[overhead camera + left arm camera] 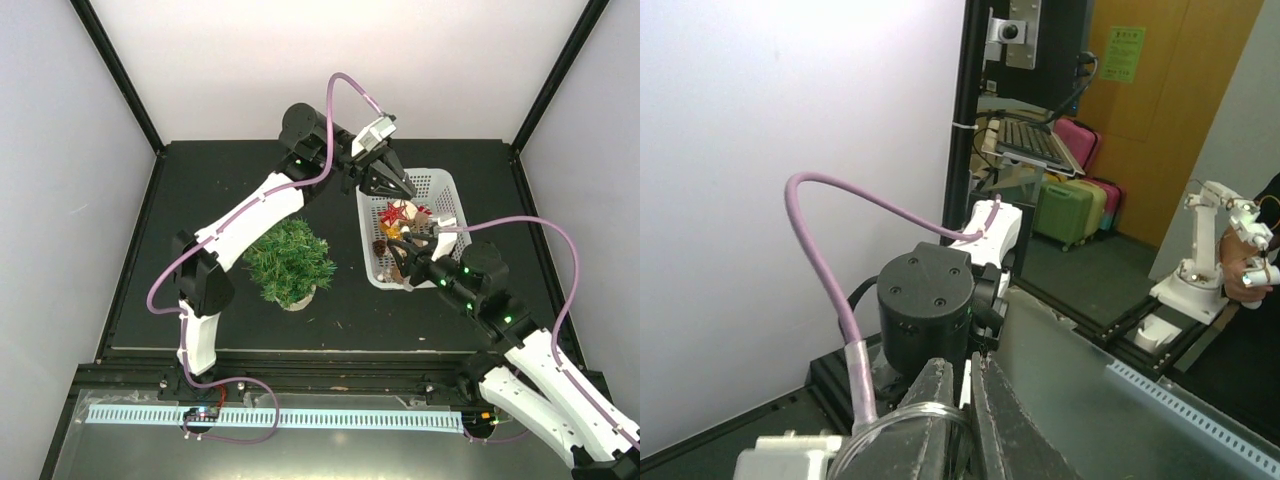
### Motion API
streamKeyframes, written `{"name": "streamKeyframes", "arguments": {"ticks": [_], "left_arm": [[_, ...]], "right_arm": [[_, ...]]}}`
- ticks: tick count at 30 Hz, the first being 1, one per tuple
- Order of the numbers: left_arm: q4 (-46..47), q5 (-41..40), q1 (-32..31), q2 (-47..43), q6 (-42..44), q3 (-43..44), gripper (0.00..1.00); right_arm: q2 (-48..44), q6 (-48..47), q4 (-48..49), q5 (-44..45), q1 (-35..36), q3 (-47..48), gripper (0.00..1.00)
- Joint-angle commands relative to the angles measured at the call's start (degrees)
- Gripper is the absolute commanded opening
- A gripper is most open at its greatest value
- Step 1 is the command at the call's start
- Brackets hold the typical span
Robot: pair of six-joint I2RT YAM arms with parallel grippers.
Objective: Decorate the small christmas tree
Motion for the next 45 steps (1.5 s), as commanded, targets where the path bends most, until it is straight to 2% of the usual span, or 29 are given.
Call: {"name": "streamKeyframes", "arguments": {"ticks": [1,9,12,17,20,29,35,42,45], "left_arm": [[2.13,11.13,2.31,0.19,-0.54,0.58,0.09],[1.99,11.02,4.68,-0.16,-0.50,0.44,0.08],[1.94,11.03,4.81,-0.13,-0.45,0.36,0.09],[1.90,11.10,4.85,-0.08,-0.45,-0.49,0.09],[2.02,11.14,5.00,-0.05,-0.54,-0.91,0.08],[2.34,11.14,5.77,0.82,-0.65,-1.05,0.08],[2.86,11.12,6.04,1.04,-0.94,-2.08,0.08],[5.09,11.15,6.04,1.21,-2.59,-2.84,0.08],[5.01,11.14,6.03,0.78,-2.57,-2.23,0.08]], "right_arm": [[-2.18,0.91,0.28,3.95,0.30,-1.16,0.50],[-3.07,1.90,0.49,4.51,0.30,-1.46,0.34],[-2.95,2.19,0.37,4.39,0.30,-1.30,0.35],[-3.33,2.39,0.99,3.62,0.32,-0.75,0.48],[-3.39,2.73,1.25,2.99,0.30,0.03,0.50],[-2.88,4.66,1.17,-2.32,0.21,5.32,0.35],[-2.52,4.70,-0.44,-2.96,0.22,10.26,0.32],[0.19,2.07,-3.82,-0.54,0.17,13.81,0.41],[0.35,2.25,-3.82,0.46,0.21,12.63,0.55]]}}
